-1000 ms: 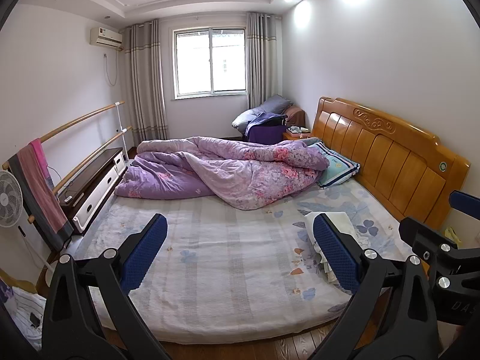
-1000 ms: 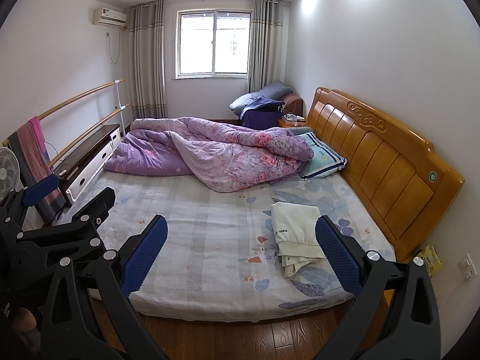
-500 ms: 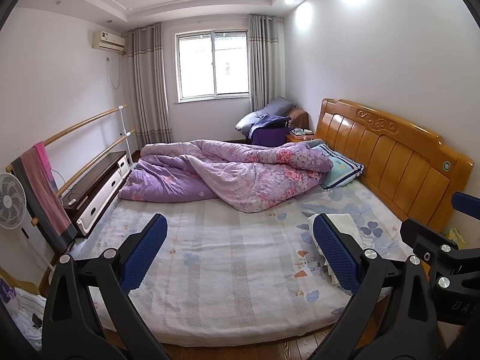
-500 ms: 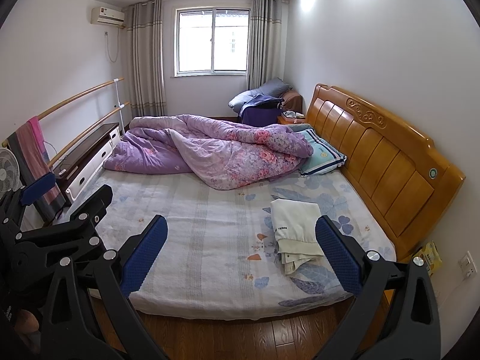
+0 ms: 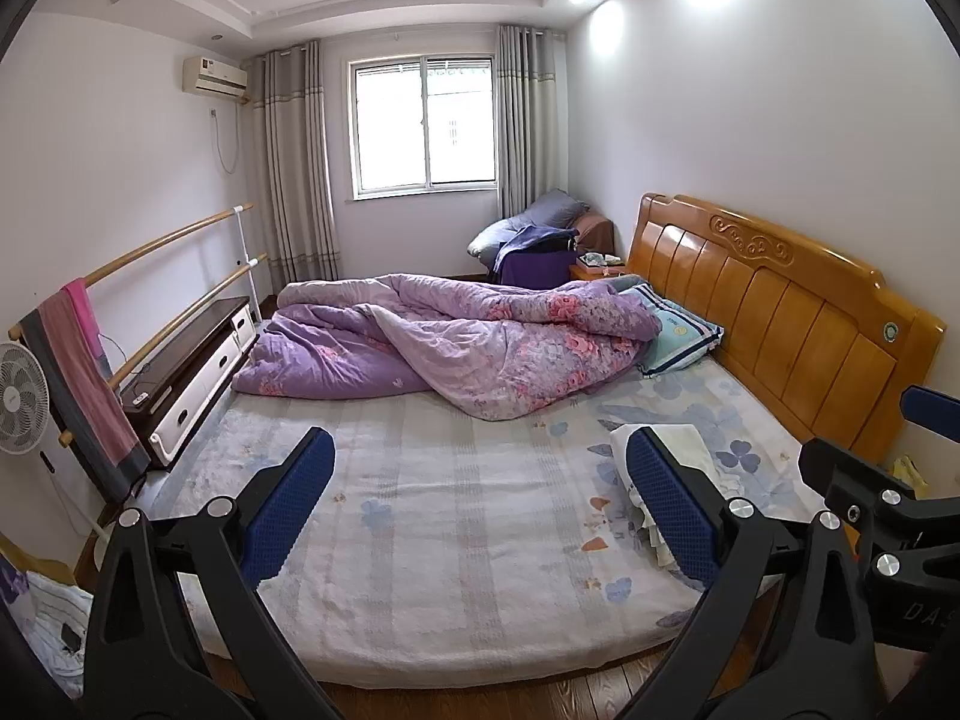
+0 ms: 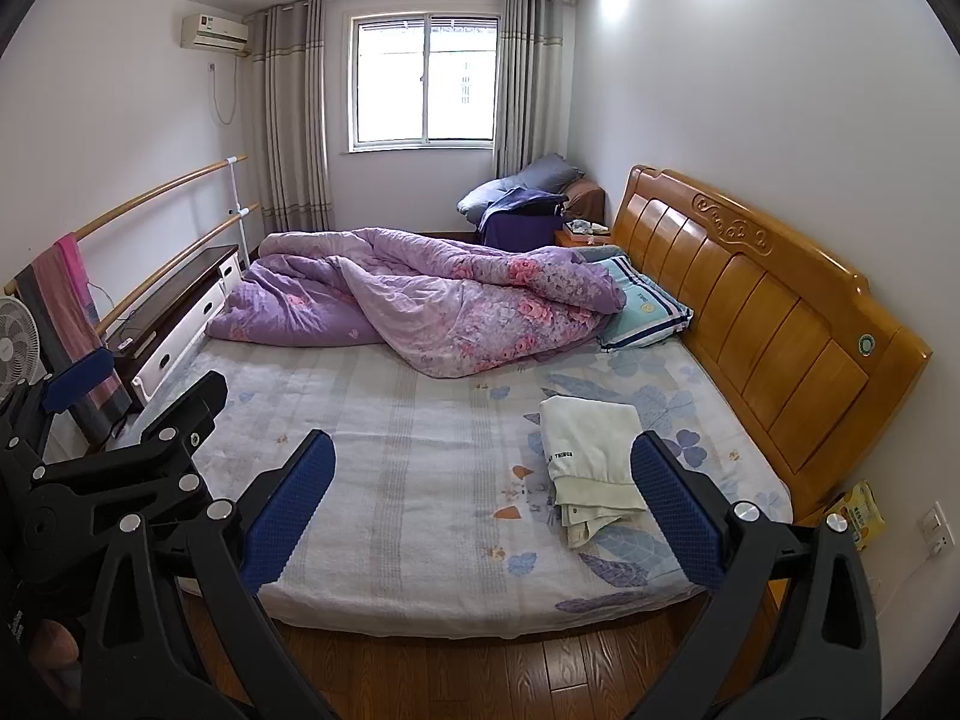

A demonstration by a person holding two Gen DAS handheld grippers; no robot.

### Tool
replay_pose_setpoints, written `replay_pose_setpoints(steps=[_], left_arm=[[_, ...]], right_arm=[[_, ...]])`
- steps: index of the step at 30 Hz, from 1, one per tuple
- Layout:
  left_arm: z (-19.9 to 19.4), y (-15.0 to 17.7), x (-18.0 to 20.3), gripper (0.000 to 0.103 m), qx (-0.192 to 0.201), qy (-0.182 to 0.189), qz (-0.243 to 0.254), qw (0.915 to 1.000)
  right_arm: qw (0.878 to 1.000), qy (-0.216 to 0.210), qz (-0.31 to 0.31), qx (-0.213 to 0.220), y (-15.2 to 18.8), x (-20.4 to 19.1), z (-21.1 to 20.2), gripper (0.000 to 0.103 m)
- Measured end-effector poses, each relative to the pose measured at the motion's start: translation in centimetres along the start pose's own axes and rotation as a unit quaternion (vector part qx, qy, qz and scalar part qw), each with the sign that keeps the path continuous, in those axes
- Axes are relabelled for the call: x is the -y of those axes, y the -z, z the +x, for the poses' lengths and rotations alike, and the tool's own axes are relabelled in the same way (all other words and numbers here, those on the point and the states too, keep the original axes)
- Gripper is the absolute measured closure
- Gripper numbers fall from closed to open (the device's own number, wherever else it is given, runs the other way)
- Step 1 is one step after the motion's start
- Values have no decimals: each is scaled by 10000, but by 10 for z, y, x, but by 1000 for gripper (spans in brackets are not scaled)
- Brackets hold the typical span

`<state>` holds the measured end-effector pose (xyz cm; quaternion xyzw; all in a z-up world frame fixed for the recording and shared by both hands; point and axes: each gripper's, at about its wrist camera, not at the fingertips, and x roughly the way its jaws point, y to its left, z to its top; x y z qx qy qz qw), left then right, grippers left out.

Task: Fold large clothes

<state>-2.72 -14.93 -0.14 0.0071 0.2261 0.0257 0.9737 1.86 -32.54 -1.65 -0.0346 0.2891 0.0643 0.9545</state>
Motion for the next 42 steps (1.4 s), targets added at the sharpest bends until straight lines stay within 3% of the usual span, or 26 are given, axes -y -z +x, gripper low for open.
replay_pose_setpoints(steps=[42], left_arm=[[15, -1, 4, 5, -131, 24, -4, 9999]], right_arm=[[9999, -57, 72, -139, 1, 8, 10, 8]])
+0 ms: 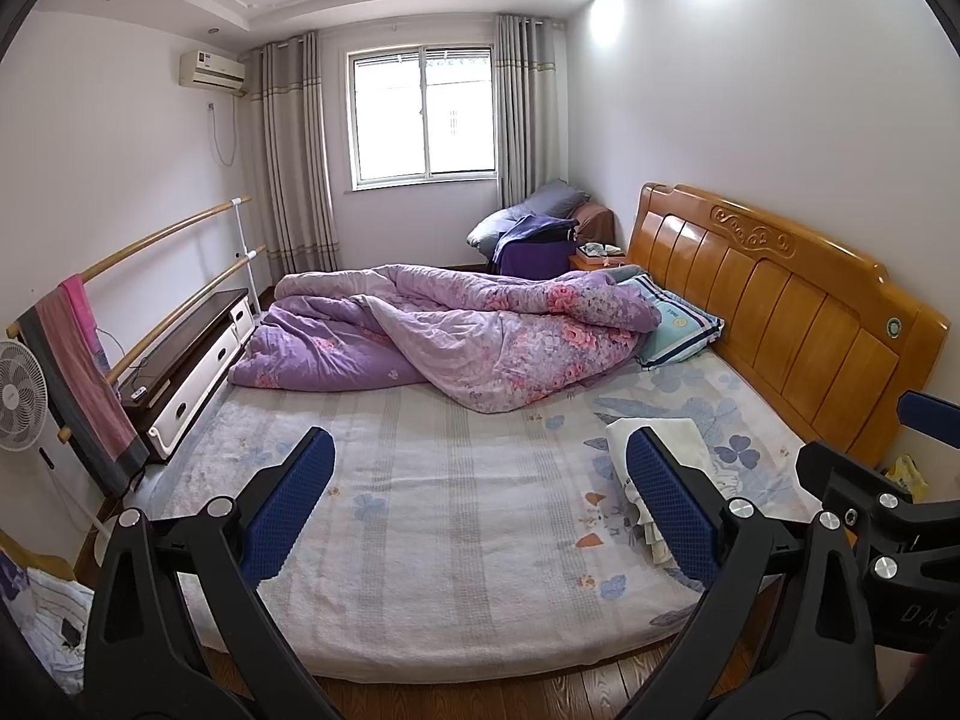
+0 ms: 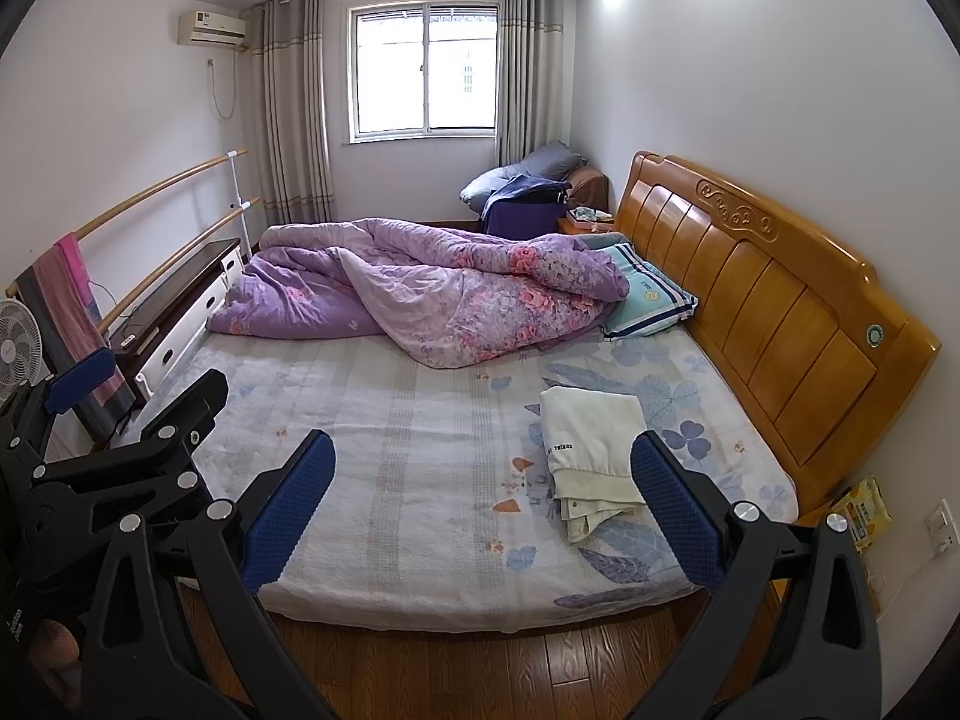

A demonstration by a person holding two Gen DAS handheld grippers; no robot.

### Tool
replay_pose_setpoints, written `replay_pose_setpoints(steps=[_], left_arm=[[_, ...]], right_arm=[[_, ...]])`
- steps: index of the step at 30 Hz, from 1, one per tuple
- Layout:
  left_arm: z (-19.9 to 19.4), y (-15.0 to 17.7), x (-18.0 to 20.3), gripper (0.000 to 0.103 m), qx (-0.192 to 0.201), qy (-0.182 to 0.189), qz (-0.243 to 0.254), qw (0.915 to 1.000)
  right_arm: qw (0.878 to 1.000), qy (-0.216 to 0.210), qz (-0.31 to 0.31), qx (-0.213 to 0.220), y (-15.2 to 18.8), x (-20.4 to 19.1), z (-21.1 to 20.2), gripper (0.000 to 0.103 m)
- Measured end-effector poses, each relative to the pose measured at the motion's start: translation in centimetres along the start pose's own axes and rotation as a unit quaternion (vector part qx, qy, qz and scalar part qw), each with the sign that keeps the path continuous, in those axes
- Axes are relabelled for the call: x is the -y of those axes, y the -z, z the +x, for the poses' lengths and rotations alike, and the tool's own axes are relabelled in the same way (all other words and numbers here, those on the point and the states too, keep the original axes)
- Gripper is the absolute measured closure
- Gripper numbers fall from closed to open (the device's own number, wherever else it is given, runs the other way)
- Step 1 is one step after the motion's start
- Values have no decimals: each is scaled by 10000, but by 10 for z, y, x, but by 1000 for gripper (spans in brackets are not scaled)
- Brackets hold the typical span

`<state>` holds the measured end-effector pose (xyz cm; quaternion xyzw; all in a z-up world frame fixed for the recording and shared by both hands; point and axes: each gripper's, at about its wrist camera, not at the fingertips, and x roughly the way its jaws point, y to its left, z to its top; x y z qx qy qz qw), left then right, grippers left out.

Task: Fold large clothes

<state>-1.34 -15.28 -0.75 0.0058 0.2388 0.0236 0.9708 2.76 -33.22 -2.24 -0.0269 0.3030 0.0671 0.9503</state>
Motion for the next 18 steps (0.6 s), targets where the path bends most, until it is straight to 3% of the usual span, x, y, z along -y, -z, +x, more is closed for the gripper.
replay_pose_setpoints(steps=[18], left_arm=[[40, 0, 4, 5, -155, -12, 23, 9999]], right_arm=[[9999, -27, 11, -156, -1, 4, 27, 8]])
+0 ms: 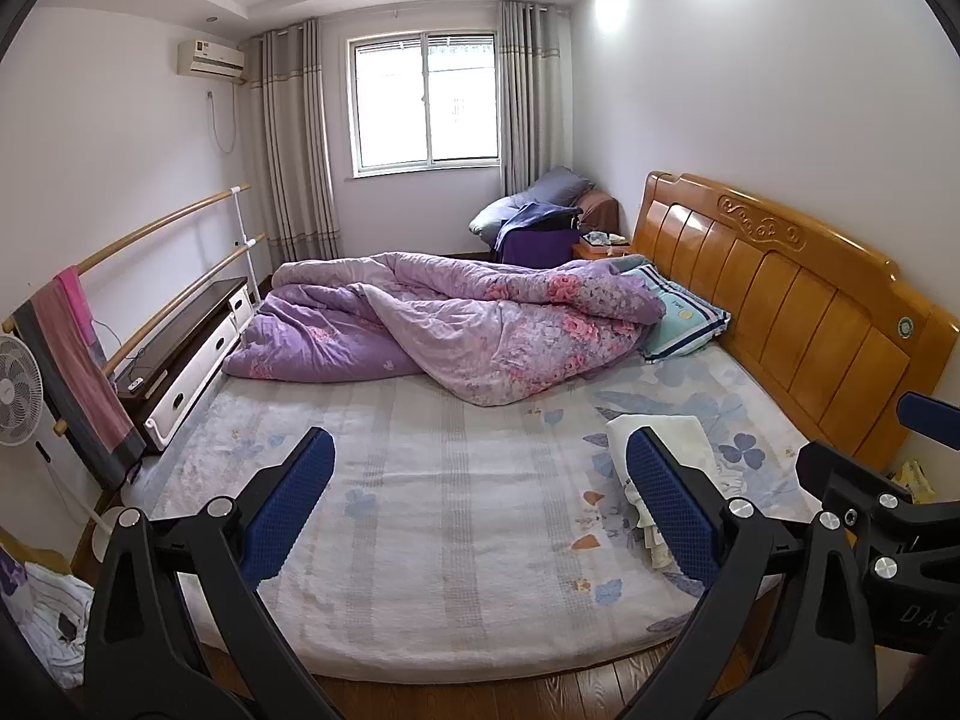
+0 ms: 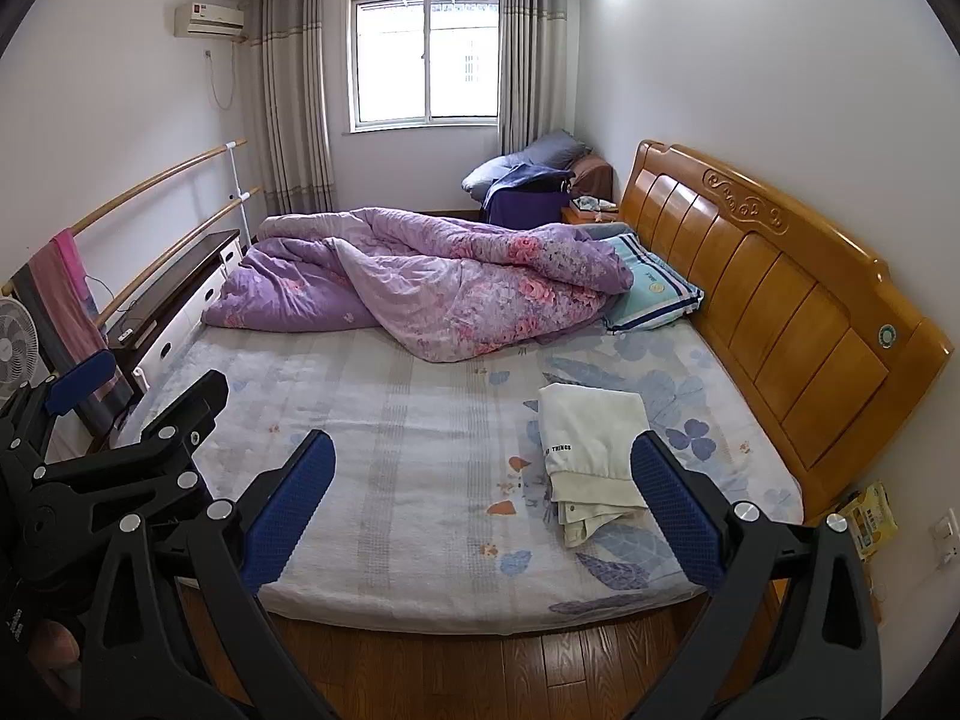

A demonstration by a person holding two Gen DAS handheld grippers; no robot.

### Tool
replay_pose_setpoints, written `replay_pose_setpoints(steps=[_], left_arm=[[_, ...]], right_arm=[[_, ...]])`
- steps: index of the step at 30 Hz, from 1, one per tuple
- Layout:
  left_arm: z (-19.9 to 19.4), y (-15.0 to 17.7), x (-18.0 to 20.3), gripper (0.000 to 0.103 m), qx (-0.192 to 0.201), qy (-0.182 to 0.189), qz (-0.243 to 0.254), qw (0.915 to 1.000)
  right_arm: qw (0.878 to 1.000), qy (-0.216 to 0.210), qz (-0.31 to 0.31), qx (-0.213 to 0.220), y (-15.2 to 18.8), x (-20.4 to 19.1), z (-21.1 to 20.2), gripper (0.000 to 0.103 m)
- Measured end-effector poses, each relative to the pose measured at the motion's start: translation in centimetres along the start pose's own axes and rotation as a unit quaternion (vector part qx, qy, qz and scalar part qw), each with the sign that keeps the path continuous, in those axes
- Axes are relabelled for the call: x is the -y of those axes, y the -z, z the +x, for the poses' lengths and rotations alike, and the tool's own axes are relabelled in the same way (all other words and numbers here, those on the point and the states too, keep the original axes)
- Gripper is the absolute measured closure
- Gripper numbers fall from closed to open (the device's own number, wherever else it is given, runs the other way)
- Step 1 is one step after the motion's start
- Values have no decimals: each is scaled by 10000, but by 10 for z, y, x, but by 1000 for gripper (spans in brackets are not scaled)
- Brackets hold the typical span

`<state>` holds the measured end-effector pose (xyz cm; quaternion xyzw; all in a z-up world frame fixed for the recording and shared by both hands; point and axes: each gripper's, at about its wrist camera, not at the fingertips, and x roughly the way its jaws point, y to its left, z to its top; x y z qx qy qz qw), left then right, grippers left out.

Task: Fold large clothes

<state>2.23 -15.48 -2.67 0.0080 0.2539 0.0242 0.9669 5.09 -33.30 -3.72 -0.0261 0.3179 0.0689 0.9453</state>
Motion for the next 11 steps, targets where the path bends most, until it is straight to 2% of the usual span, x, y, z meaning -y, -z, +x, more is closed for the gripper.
replay_pose_setpoints(steps=[11], left_arm=[[48, -2, -16, 5, -136, 109, 38, 9998]], right_arm=[[9998, 60, 14, -201, -13, -13, 40, 8]])
